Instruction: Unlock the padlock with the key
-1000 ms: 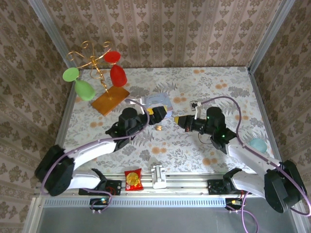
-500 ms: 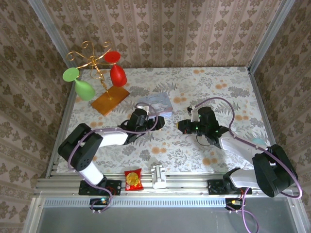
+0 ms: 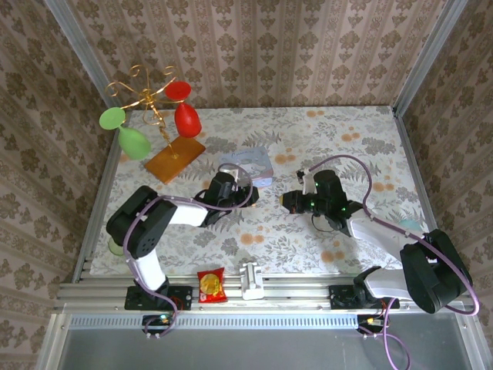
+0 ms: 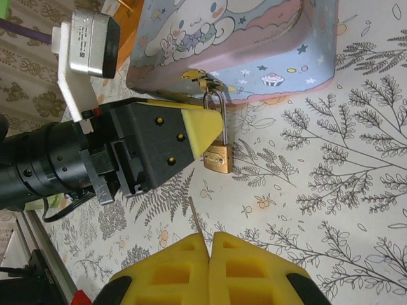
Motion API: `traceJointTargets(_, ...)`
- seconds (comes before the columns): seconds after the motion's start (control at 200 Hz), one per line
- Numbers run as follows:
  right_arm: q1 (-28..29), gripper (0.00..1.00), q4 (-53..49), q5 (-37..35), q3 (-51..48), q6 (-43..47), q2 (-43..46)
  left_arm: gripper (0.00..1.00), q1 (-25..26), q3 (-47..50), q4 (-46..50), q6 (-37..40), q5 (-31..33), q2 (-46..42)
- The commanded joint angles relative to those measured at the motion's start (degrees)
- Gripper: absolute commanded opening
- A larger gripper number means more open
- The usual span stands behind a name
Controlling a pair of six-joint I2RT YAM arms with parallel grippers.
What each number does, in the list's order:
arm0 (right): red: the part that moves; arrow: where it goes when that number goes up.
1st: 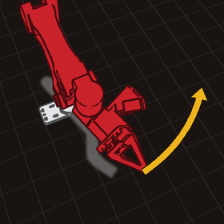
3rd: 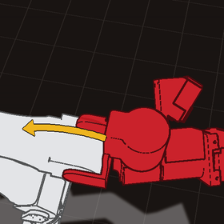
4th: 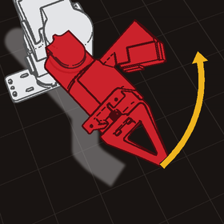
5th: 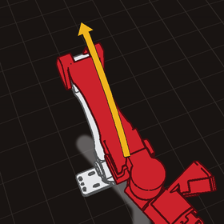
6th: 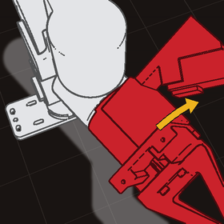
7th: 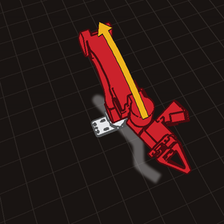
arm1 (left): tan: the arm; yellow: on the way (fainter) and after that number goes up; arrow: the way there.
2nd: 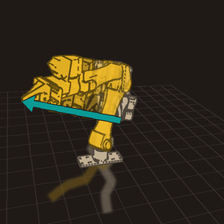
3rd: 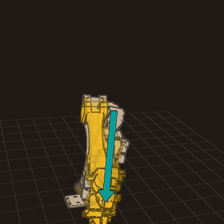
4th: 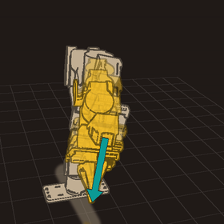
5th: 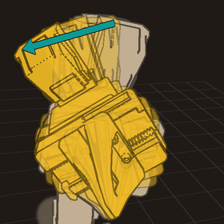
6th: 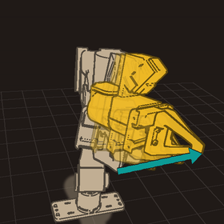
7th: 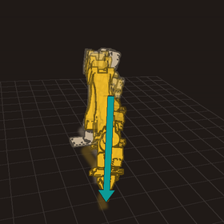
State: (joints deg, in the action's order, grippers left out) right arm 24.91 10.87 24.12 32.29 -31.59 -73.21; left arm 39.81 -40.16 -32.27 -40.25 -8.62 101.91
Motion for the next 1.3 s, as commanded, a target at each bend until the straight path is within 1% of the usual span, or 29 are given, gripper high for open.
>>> traceJointTargets(0.0,-0.5,0.00,-0.2,-1.4,-1.0,1.0,0.9,0.52,0.5,0.2,-4.4,-0.2,-0.5,1.1)
traceJointTargets(0.095,-0.4,0.00,0.2,-1.4,-1.1,0.8,0.1,0.51,1.0,0.2,-4.0,-0.3,-0.4,1.4)
traceJointTargets(0.17,-0.4,0.00,1.0,-1.2,-1.3,0.3,-0.4,0.45,1.1,0.7,-4.3,-0.2,-0.1,1.3)
traceJointTargets(0.295,-0.4,0.00,2.4,-0.8,-1.5,-0.6,-1.5,0.40,1.1,1.3,-5.8,-0.4,0.0,1.8)
traceJointTargets(0.345,-0.5,0.00,3.0,-0.6,-1.6,-0.9,-2.0,0.35,1.0,1.1,-5.8,-0.6,-0.3,2.3)
traceJointTargets(0.405,-0.4,0.00,3.7,-0.2,-1.6,-1.3,-2.7,0.33,1.1,1.1,-6.5,-1.1,-0.3,2.8)
traceJointTargets(0.455,-0.4,0.00,3.9,0.0,-1.6,-1.5,-3.0,0.29,1.1,1.0,-6.6,-1.4,-0.1,3.0)
traceJointTargets(0.535,-0.5,0.00,4.2,0.0,-1.7,-1.6,-3.2,0.28,1.0,0.8,-6.3,-1.5,-0.4,3.1)
traceJointTargets(0.62,-0.5,0.00,4.3,-0.1,-1.8,-1.6,-3.2,0.21,1.1,0.9,-6.5,-1.7,-0.3,2.9)
traceJointTargets(0.69,-0.4,0.00,4.2,-0.1,-1.8,-1.6,-3.4,0.19,1.0,1.0,-6.4,-1.8,-0.2,2.7)
traceJointTargets(0.76,-0.5,0.00,4.6,0.0,-1.9,-1.9,-3.6,0.12,1.1,1.6,-7.0,-2.2,0.0,2.4)
traceJointTargets(0.82,-0.4,0.00,5.4,0.2,-2.0,-2.7,-4.1,0.09,1.1,1.7,-7.3,-2.6,-0.1,2.2)
traceJointTargets(0.915,-0.3,0.00,7.5,2.0,-1.8,-5.8,-6.1,0.08,1.0,1.4,-7.4,-3.8,-0.7,1.8)
traceJointTargets(0.98,-0.3,0.00,8.7,3.8,-1.2,-8.6,-9.1,0.02,1.1,1.8,-7.8,-5.4,-0.2,1.4)
traceJointTargets(1.07,0.1,0.00,11.3,5.9,-1.4,-13.2,-11.2,0.01,1.1,2.5,-8.5,-7.6,0.3,0.7)
traceJointTargets(1.135,0.8,0.00,11.1,6.3,-1.1,-14.7,-11.9,0.02,1.4,2.2,-7.8,-8.2,0.8,0.4)
traceJointTargets(1.24,2.1,0.00,8.9,3.6,-1.2,-14.9,-12.2,0.08,2.1,0.1,-0.9,-5.0,2.7,0.4)
traceJointTargets(1.295,2.4,0.00,8.1,2.7,-1.4,-14.9,-12.4,0.12,2.5,0.2,-0.1,-3.9,4.1,0.8)
